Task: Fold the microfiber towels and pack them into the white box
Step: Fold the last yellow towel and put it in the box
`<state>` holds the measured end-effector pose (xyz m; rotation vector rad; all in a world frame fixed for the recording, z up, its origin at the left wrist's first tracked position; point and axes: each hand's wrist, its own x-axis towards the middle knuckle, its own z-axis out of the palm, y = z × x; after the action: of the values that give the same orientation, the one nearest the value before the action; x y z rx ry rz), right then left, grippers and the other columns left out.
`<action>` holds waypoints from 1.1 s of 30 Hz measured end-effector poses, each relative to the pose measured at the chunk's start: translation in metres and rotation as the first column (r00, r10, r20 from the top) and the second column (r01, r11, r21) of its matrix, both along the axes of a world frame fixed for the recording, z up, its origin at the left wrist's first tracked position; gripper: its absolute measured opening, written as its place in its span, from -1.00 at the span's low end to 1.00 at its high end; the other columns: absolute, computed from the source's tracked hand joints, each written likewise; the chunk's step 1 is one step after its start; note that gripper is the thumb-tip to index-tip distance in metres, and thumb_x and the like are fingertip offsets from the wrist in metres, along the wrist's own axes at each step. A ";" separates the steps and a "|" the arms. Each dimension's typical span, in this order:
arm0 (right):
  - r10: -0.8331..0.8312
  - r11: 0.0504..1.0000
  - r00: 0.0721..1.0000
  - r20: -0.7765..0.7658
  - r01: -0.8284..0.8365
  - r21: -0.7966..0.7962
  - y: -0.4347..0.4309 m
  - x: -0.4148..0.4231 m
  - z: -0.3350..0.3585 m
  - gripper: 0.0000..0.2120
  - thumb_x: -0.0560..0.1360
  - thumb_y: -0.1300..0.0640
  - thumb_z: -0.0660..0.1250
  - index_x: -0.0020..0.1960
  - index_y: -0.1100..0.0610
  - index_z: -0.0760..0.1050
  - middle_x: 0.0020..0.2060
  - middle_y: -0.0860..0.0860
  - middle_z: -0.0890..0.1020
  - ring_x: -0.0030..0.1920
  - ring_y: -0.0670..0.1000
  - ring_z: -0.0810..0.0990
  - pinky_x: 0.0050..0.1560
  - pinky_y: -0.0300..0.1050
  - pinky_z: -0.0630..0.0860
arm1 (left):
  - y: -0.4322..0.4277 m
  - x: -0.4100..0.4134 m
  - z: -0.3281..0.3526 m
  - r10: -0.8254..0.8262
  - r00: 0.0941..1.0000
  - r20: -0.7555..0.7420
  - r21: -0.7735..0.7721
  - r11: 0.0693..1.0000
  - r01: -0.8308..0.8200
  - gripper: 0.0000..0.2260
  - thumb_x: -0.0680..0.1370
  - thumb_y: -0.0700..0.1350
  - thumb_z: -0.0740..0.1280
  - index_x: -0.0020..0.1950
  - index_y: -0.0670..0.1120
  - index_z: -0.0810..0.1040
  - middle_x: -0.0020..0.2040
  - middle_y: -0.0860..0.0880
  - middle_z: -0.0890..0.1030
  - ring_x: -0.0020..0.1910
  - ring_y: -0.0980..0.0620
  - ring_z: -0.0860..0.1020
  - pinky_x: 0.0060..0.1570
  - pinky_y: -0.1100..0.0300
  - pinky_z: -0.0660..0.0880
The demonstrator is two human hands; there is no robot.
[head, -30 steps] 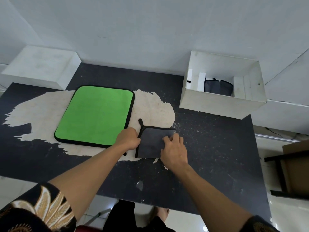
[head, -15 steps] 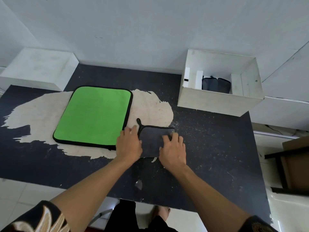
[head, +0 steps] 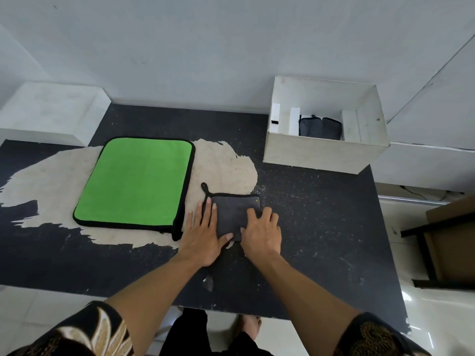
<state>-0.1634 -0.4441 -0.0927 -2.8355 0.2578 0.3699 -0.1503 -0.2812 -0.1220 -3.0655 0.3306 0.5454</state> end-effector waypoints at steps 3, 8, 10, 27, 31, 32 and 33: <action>-0.135 0.975 0.991 -0.023 0.137 0.174 -0.003 0.002 0.005 -0.46 0.50 0.02 0.41 0.37 0.06 0.22 0.24 0.12 0.33 0.18 0.16 0.47 0.06 -0.01 0.51 | -0.003 -0.007 0.010 0.081 0.994 0.079 -0.059 0.995 -0.077 -0.27 0.62 0.23 0.07 0.61 -0.10 -0.19 0.60 -0.20 -0.20 0.58 -0.21 -0.13 0.52 -0.11 -0.04; -0.391 0.783 0.899 -0.199 0.438 0.442 -0.022 0.014 0.005 -0.54 0.46 0.13 0.43 0.28 0.11 0.32 0.12 0.12 0.56 0.11 0.17 0.57 0.00 -0.05 0.47 | -0.005 -0.014 0.026 0.294 0.949 0.118 -0.196 0.943 -0.268 -0.50 0.57 -0.06 0.31 0.50 -0.04 0.29 0.34 -0.15 0.32 0.23 -0.15 0.38 0.17 -0.01 0.43; -0.385 0.764 0.882 -0.272 0.470 0.441 -0.031 0.017 0.007 -0.71 0.44 0.14 0.42 0.14 0.12 0.51 0.01 0.09 0.63 0.05 0.13 0.61 -0.08 -0.12 0.49 | -0.008 -0.011 0.029 0.302 0.951 0.070 -0.252 0.928 -0.276 -0.56 0.57 -0.12 0.31 0.45 -0.06 0.36 0.29 -0.13 0.35 0.19 -0.12 0.41 0.16 0.03 0.47; -0.425 0.780 0.839 -0.340 0.530 0.333 -0.089 -0.003 0.019 -0.80 0.44 0.07 0.37 0.01 0.13 0.59 -0.07 0.08 0.66 -0.03 0.11 0.63 -0.19 -0.13 0.46 | -0.146 0.034 0.061 0.222 0.955 -0.198 -0.343 0.897 -0.280 -0.62 0.51 0.22 0.31 0.01 -0.10 0.61 -0.02 -0.06 0.66 0.00 -0.09 0.60 -0.09 0.08 0.52; -0.370 0.810 0.894 -0.252 0.443 0.383 -0.084 -0.007 0.023 -0.68 0.46 0.13 0.31 0.21 0.09 0.51 0.02 0.07 0.64 0.05 0.13 0.62 -0.11 -0.06 0.51 | -0.169 0.050 0.066 0.271 0.932 -0.242 -0.248 0.911 -0.329 -0.41 0.39 0.41 0.32 0.04 -0.10 0.58 -0.01 -0.04 0.63 0.01 -0.11 0.62 -0.17 0.12 0.47; -0.356 0.812 0.904 -0.236 0.424 0.402 -0.083 -0.008 0.023 -0.64 0.46 0.15 0.29 0.26 0.08 0.47 0.04 0.07 0.63 0.06 0.13 0.61 -0.10 -0.05 0.51 | -0.173 0.053 0.067 0.269 0.929 -0.255 -0.224 0.918 -0.328 -0.41 0.39 0.40 0.34 0.05 -0.10 0.58 0.00 -0.04 0.64 0.01 -0.11 0.63 -0.13 0.12 0.51; -0.343 0.813 0.913 -0.220 0.406 0.417 -0.083 -0.009 0.023 -0.60 0.46 0.16 0.28 0.30 0.07 0.44 0.05 0.08 0.63 0.07 0.14 0.61 -0.10 -0.04 0.50 | -0.176 0.057 0.069 0.266 0.924 -0.276 -0.200 0.924 -0.326 -0.43 0.39 0.38 0.35 0.06 -0.10 0.59 0.00 -0.05 0.66 -0.01 -0.10 0.64 -0.08 0.10 0.56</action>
<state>-0.1721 -0.5273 -0.0692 -2.2311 0.6571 0.4644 -0.0929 -0.4576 -0.0534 -3.3101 -0.0840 0.9696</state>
